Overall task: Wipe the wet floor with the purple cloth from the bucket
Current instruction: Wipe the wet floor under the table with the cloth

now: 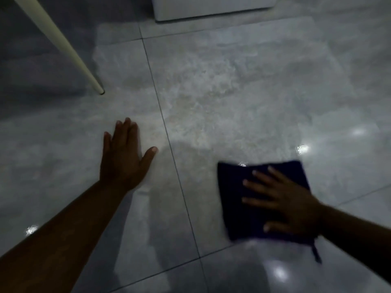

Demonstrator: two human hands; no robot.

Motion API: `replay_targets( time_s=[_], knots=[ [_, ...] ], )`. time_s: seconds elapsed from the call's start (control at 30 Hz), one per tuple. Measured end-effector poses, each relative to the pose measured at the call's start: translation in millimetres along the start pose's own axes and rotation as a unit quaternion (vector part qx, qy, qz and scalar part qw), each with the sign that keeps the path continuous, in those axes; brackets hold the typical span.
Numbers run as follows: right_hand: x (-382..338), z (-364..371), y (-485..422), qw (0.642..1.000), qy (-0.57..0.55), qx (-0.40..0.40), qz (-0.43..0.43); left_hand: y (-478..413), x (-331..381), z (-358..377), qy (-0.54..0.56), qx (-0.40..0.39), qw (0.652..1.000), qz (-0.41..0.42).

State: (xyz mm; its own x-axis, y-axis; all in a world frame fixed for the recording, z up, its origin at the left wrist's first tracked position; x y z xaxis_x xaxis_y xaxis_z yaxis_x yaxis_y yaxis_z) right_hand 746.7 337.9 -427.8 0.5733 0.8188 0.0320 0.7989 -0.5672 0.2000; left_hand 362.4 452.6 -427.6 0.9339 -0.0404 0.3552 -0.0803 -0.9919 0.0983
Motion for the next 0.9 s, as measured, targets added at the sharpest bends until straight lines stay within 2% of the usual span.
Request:
replay_targets(
  time_s=[0.13,0.2,0.27,0.33,0.4,0.5,0.57,0.63,0.8,0.9],
  knots=[
    [106,-17,-60,0.982,0.012,-0.006,0.187,-9,24,16,-0.013,0.007,1.000,-0.001],
    [115,-27,-113,0.974,0.020,-0.001,0.224,-10,27,18,-0.024,0.014,1.000,-0.007],
    [87,-26,-149,0.983,0.018,0.012,0.183,-16,26,23,-0.031,0.007,0.999,-0.001],
    [30,-20,-139,0.997,0.009,0.037,0.067,-10,23,22,-0.039,0.010,0.999,0.003],
    [-20,-12,-86,0.999,-0.008,0.037,-0.010,-4,23,22,-0.050,0.009,0.999,0.004],
    [-14,1,2,0.999,0.024,0.016,-0.025,-11,23,23,-0.055,0.010,0.998,0.001],
    [35,5,25,0.999,0.029,-0.010,0.014,-14,25,24,-0.057,0.004,0.998,0.001],
    [95,2,6,0.997,0.015,-0.020,0.076,-13,26,24,-0.067,0.001,0.998,0.008],
    [230,-24,-135,0.966,-0.007,0.011,0.260,-12,26,24,-0.074,0.013,0.997,0.020],
    [279,-40,-222,0.935,-0.037,-0.002,0.352,-14,26,25,-0.072,0.017,0.997,0.023]
  ],
)
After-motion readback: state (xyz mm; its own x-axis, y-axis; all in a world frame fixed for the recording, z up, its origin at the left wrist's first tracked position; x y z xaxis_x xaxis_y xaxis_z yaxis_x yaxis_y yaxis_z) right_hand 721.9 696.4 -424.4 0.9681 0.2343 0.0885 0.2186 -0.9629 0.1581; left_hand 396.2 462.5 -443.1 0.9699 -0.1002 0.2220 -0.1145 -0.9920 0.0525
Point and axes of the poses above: each hand's wrist, its own y-axis away from the middle knuckle, its own z-axis out of the palm, x = y × z, the point moved 5 cm from there along -y, towards the middle knuckle, and after that the axes turned 8 degrees about y, right-handed, at the moved point
